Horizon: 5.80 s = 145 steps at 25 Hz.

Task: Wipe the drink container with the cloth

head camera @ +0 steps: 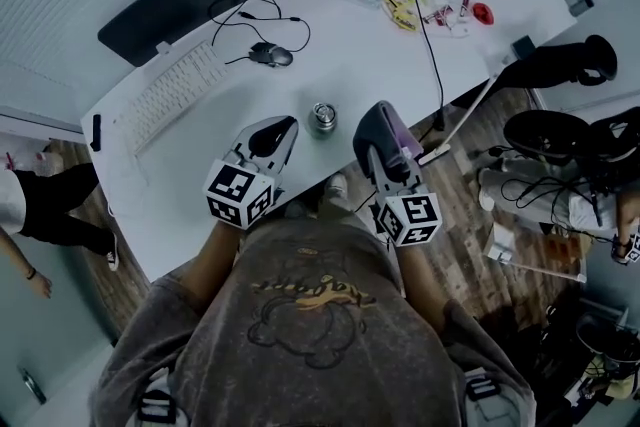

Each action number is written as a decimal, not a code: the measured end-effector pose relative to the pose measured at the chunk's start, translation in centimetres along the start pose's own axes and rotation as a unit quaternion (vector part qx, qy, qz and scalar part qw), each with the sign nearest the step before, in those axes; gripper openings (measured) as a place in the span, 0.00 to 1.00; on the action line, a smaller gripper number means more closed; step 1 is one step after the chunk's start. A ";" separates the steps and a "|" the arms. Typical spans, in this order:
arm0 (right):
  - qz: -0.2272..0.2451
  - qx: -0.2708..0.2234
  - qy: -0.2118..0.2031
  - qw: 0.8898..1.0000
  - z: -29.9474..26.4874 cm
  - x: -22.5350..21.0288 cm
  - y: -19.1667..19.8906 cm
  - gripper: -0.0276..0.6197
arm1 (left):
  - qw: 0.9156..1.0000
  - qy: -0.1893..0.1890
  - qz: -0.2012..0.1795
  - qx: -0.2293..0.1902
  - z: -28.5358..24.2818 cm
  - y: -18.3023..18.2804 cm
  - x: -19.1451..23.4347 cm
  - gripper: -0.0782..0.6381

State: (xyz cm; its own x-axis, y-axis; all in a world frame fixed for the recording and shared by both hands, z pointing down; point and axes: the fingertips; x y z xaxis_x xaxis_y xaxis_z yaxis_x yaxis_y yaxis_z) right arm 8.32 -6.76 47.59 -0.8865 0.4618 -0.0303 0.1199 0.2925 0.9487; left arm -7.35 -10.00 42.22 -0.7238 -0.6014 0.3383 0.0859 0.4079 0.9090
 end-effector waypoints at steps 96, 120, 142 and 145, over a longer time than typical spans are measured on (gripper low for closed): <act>0.314 0.055 -0.526 0.788 -20.9 3.3 3.6 0.13 | 0.988 0.024 -0.034 0.150 -11.7 9.2 1.4 0.49; 0.334 0.108 -0.701 0.621 -19.0 8.0 5.8 0.12 | 0.990 0.007 -0.007 0.143 -11.6 9.3 1.6 0.49; 0.349 0.159 -0.677 0.628 -17.4 3.8 6.8 0.12 | 0.988 0.035 -0.005 0.152 -11.6 9.4 1.6 0.49; 0.348 0.167 -0.669 0.636 -16.9 3.2 7.1 0.12 | 0.987 0.038 -0.005 0.155 -11.6 9.4 1.5 0.49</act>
State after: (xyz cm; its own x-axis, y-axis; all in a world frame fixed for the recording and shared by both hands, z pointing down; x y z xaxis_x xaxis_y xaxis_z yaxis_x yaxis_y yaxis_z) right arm -1.27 -17.39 59.53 0.5791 0.8100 -0.0919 0.5607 -0.3140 0.7662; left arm 0.30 -15.08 54.10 -0.6689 -0.6517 0.3576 -0.1429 0.5848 0.7985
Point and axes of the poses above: the fingertips, and each gripper's own axes: z backward along the fingers, x to its left, y out of its underside, and after that the axes turned 9 degrees about z, right-handed
